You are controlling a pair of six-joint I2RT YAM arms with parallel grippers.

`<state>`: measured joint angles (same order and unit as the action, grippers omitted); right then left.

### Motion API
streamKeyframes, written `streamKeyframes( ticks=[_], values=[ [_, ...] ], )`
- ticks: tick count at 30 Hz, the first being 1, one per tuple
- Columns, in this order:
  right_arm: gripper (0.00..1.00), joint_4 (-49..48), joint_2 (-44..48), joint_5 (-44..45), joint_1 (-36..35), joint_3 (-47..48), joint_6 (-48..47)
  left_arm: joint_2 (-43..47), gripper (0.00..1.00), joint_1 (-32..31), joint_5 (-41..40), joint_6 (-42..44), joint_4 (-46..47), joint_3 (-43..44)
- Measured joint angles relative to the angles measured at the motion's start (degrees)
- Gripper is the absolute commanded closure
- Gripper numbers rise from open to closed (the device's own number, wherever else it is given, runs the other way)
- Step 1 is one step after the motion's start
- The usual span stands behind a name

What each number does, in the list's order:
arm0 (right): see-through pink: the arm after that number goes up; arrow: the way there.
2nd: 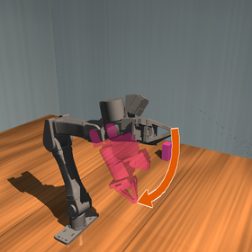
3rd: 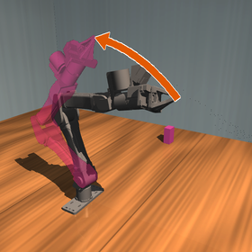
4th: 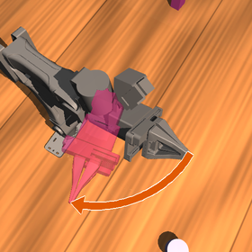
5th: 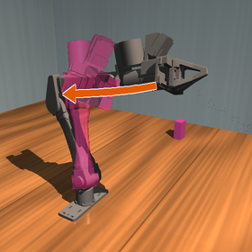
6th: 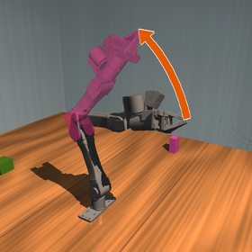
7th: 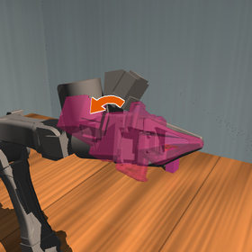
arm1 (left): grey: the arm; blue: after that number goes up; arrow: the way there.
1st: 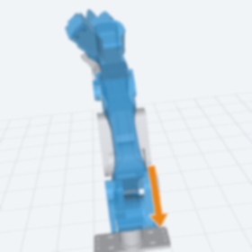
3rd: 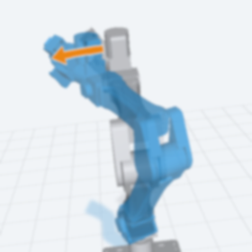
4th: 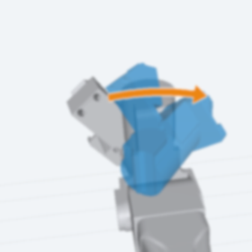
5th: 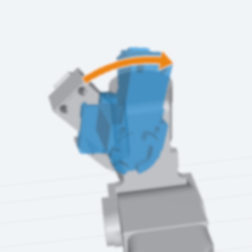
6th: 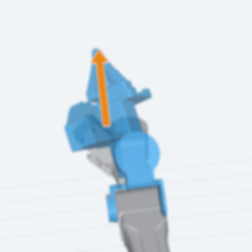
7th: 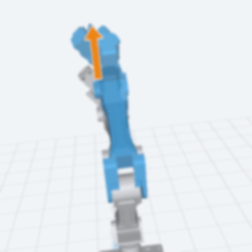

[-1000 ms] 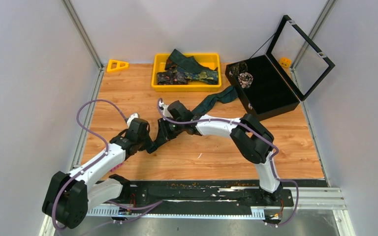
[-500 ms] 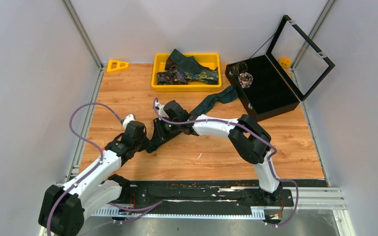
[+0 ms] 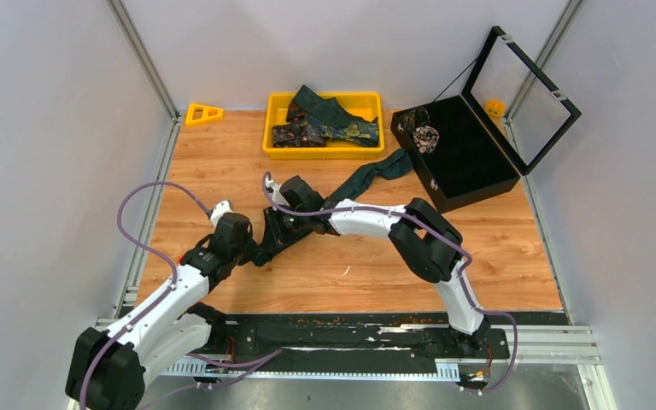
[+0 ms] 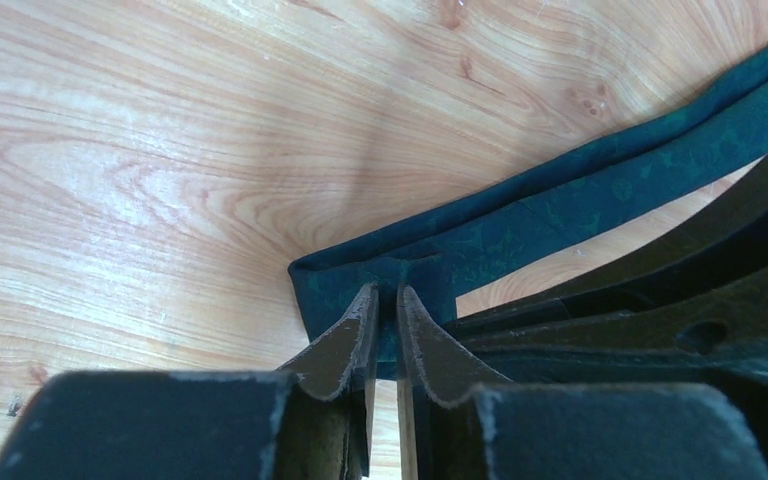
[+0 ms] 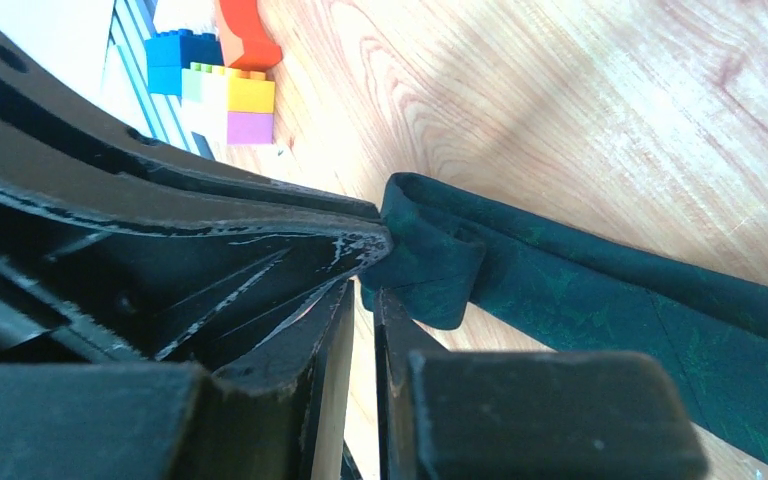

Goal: Roll the ties
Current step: Roll the tie at the center of the board.

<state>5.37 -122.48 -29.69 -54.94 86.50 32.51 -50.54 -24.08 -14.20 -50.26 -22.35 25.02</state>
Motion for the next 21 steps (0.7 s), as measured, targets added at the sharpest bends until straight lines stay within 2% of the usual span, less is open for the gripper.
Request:
streamKeyframes(
  ticks=[5,9,12,16,21],
  values=[
    [0.85,0.61,-1.55,0.07,0.00,1.11,0.00,2.01,0.75,0.09,-0.46,0.13,-0.37,0.00],
    [0.85,1.16,-2.69,0.17,-0.07,1.33,-0.02,4.48,0.62,0.09,-0.59,0.74,-1.92,0.00],
    [0.85,1.46,-2.99,0.28,-0.07,1.33,-0.04,6.21,0.62,0.09,-1.05,1.05,-3.78,0.00],
    [0.85,1.66,-2.99,0.63,-0.04,1.40,-0.04,9.25,0.67,0.09,-1.42,1.18,-4.42,-1.51],
    [0.85,1.68,-2.99,0.66,0.15,1.53,-0.07,8.76,0.69,0.09,-1.38,1.66,-3.98,-4.83]
  ],
)
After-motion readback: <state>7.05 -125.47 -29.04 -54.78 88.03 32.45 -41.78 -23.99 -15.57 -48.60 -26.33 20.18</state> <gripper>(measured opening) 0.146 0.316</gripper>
